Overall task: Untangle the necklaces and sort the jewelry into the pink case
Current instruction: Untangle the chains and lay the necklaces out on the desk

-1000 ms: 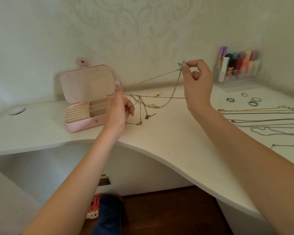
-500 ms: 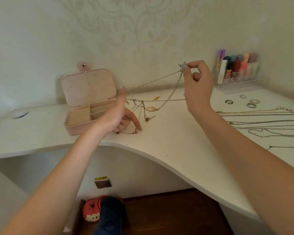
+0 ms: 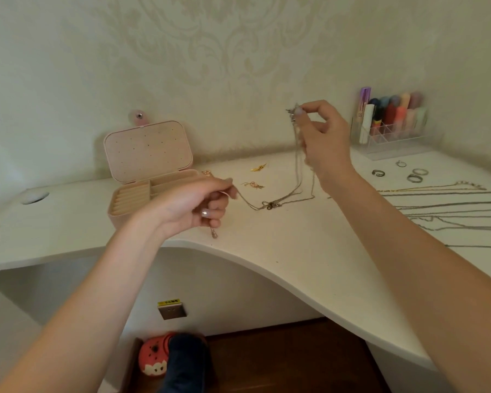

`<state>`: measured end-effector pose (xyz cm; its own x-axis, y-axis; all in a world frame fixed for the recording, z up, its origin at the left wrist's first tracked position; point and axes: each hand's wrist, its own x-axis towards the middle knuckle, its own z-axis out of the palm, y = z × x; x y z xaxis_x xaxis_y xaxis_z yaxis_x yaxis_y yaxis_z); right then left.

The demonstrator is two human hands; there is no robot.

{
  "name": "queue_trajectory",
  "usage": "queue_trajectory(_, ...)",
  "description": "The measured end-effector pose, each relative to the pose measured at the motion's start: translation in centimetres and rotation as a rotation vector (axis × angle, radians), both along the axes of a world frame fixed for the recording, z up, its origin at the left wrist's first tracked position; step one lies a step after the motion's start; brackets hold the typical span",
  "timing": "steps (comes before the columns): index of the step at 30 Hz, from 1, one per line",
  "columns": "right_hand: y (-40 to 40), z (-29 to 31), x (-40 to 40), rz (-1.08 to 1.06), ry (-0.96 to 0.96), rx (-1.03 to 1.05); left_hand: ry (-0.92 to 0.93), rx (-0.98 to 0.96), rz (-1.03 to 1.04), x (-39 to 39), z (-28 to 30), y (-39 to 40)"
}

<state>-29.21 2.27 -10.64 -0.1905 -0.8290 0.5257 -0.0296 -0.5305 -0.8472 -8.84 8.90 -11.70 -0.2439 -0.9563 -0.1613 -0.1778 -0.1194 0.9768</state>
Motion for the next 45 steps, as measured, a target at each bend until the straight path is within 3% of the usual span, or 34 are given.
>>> queue_trajectory(5, 2.1, 1.5, 2.1, 0.293, 0.055, 0.012, -0.072, -0.111, -0.123, -3.4, 0.3, 0.3)
queue_trajectory(9, 2.8, 2.3, 2.3, 0.42, 0.032, 0.051, -0.104, -0.218, 0.083, -5.0, 0.5, -0.8)
queue_trajectory(14, 3.8, 3.0, 2.1, 0.669, -0.007, 0.105, 0.021, -0.29, 0.229, -5.3, 1.4, -1.7)
queue_trajectory(19, 5.0, 2.8, 3.2, 0.773, 0.195, 0.058, 0.094, -0.333, 0.234, -5.6, 2.5, -2.3)
queue_trajectory(23, 4.0, 1.9, 2.0, 0.803, 0.275, 0.181, 0.168, -0.314, 0.265, -5.4, 3.0, -2.2)
queue_trajectory(26, 2.5, 1.2, 1.0, 0.63, 0.227, 0.28, 0.076, -0.228, 0.338, -5.5, 3.4, -3.2)
queue_trajectory(29, 1.3, 0.0, 0.7, 0.448, 0.294, 0.276, 0.02, -0.224, 0.24, -5.8, 3.5, -3.5)
queue_trajectory(35, 1.3, -1.3, 1.0, 0.564, 0.393, 0.356, -0.079, -0.229, 0.178, -5.6, 3.5, -3.3)
queue_trajectory(37, 1.1, -1.2, 1.0, 0.511, 0.317, 0.368, -0.047, -0.205, 0.177, -5.4, 3.4, -3.1)
queue_trajectory(41, 0.7, -0.5, 0.3, 0.398, -0.042, 0.393, 0.074, -0.141, 0.299, -4.5, 2.8, -3.3)
queue_trajectory(45, 0.7, 0.7, -0.6, 0.299, -0.228, 0.28, -0.12, -0.144, 0.275, -2.9, 1.4, -3.3)
